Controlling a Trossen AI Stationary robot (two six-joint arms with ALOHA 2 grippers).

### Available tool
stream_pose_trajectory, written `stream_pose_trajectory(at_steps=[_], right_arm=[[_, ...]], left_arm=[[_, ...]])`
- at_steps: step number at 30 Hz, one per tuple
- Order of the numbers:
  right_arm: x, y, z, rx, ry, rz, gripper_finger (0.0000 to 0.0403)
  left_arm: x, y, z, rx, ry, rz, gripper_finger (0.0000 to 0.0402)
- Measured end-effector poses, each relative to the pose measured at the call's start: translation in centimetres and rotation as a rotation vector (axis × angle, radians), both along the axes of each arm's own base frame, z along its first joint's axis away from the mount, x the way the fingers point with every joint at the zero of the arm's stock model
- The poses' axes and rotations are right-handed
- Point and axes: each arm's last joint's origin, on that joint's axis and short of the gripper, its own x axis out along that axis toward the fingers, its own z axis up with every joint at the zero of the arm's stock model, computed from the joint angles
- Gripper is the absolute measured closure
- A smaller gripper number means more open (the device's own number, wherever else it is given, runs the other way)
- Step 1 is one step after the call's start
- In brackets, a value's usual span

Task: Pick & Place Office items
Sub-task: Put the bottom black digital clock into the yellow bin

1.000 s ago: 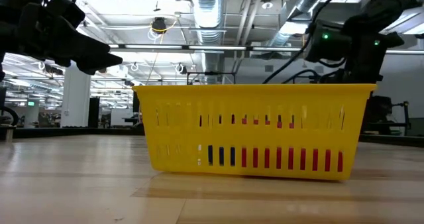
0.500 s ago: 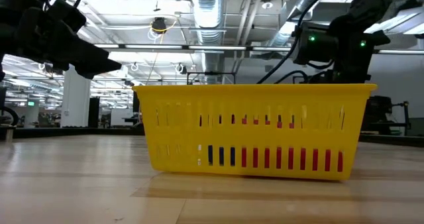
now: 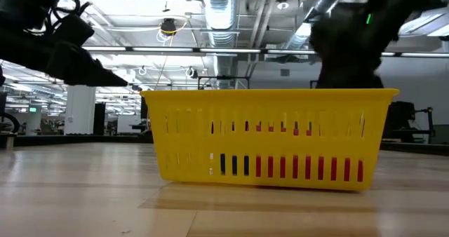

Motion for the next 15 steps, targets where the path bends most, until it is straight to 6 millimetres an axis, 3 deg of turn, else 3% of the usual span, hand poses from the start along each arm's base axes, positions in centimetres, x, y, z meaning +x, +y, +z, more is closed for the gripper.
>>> stream_pose_trajectory(at_steps=[7,15], right_arm=[[2.1,6.8,4.3,-0.026,-0.076,0.195,0.0262],[5.9,12.8,4.1,-0.116,0.086,0.333,0.0262]], left_arm=[[0.2,-0.3,0.8,-0.016,-0.08,-0.117,0.0134],[0.0,-0.7,1.0,-0.085,-0.123,-0.245,0.0154]])
